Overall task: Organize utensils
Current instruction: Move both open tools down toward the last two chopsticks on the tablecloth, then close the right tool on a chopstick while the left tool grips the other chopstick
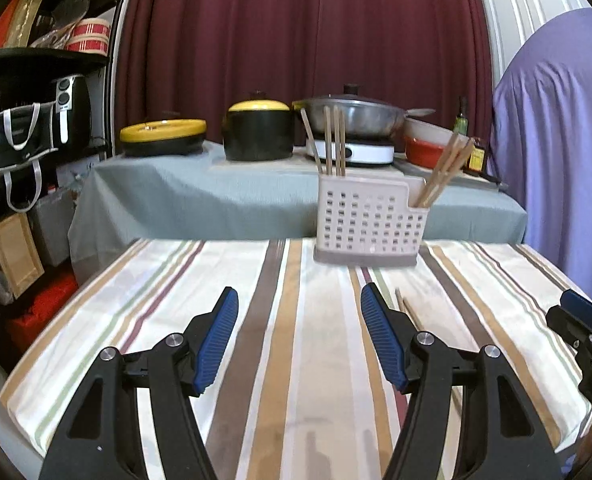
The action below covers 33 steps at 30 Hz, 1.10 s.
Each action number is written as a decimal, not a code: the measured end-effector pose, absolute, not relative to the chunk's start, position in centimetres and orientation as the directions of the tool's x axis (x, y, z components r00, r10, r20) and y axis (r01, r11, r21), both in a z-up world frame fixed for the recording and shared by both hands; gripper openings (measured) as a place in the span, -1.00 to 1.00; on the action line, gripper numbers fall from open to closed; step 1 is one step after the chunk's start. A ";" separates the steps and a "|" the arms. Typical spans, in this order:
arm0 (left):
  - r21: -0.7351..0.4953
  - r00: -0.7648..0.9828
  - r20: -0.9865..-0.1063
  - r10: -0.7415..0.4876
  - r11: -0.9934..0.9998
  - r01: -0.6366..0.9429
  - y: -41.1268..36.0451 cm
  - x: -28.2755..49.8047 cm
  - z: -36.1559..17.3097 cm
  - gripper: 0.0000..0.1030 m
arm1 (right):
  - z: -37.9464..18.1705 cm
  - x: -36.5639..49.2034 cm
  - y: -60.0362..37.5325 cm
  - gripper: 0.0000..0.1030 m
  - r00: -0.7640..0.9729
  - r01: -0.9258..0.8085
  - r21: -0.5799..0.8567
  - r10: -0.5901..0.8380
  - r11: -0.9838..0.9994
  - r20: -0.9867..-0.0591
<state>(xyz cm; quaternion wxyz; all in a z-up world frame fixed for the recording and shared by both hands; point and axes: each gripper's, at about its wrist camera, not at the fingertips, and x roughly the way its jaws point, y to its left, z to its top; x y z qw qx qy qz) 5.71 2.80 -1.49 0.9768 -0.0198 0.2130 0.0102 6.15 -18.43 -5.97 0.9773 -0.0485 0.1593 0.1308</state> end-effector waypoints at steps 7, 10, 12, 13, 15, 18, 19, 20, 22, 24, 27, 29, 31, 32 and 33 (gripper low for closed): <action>-0.029 0.895 -0.445 0.004 0.999 -0.018 2.5 3.8 -3.6 0.21 | -8.7 4.8 -17.0 -0.28 0.886 -0.320 -0.059 0.276 0.946 -0.373; -0.022 0.890 -0.456 0.008 1.000 -0.020 2.6 3.2 -4.5 0.21 | -9.6 4.5 -16.6 -0.28 0.873 -0.334 -0.060 0.285 0.941 -0.395; -0.025 0.883 -0.470 0.009 0.999 -0.023 2.8 2.7 -5.1 0.21 | -10.2 4.3 -16.4 -0.28 0.866 -0.341 -0.057 0.290 0.938 -0.408; -0.024 0.878 -0.478 0.009 0.999 -0.023 2.8 2.5 -5.5 0.21 | -10.5 4.3 -16.3 -0.28 0.860 -0.346 -0.056 0.292 0.937 -0.418; -0.021 0.871 -0.491 0.011 0.999 -0.024 2.9 2.3 -6.0 0.21 | -11.1 4.3 -16.2 -0.28 0.847 -0.354 -0.053 0.296 0.934 -0.441; -0.023 0.860 -0.511 0.010 0.999 -0.026 3.0 2.1 -6.8 0.21 | -11.9 4.4 -15.9 -0.28 0.833 -0.360 -0.050 0.297 0.931 -0.466; -0.026 0.856 -0.517 0.008 0.999 -0.025 3.0 2.1 -7.0 0.21 | -12.0 4.5 -15.9 -0.28 0.830 -0.361 -0.051 0.296 0.931 -0.473; -0.028 0.854 -0.520 0.006 0.999 -0.024 3.0 2.2 -7.0 0.21 | -12.2 4.6 -15.8 -0.28 0.823 -0.366 -0.049 0.298 0.929 -0.484; -0.031 0.852 -0.524 -0.002 0.999 -0.017 2.8 2.3 -7.1 0.21 | -12.7 4.8 -15.6 -0.28 0.809 -0.373 -0.045 0.302 0.927 -0.504; -0.029 0.852 -0.524 -0.006 1.000 -0.011 2.5 2.3 -7.2 0.21 | -13.3 4.9 -15.2 -0.29 0.795 -0.385 -0.048 0.305 0.922 -0.524; -0.030 0.850 -0.527 -0.017 1.000 0.001 1.9 2.3 -7.4 0.21 | -13.7 4.9 -14.8 -0.31 0.785 -0.393 -0.054 0.304 0.918 -0.540; -0.031 0.847 -0.531 -0.022 0.999 0.007 1.7 2.4 -7.5 0.21 | -13.9 5.1 -14.8 -0.38 0.775 -0.397 -0.049 0.306 0.917 -0.553; -0.031 0.844 -0.535 -0.026 0.999 0.011 1.5 2.4 -7.7 0.21 | -14.1 5.2 -14.9 -0.54 0.767 -0.398 -0.042 0.307 0.916 -0.563; -0.031 0.843 -0.537 -0.027 0.999 0.012 1.4 2.4 -7.8 0.21 | -14.2 5.3 -14.9 -0.58 0.764 -0.398 -0.039 0.307 0.916 -0.567; -0.031 0.842 -0.539 -0.028 0.999 0.013 1.4 2.4 -7.8 0.21 | -14.2 5.3 -15.0 -0.62 0.762 -0.397 -0.036 0.307 0.917 -0.570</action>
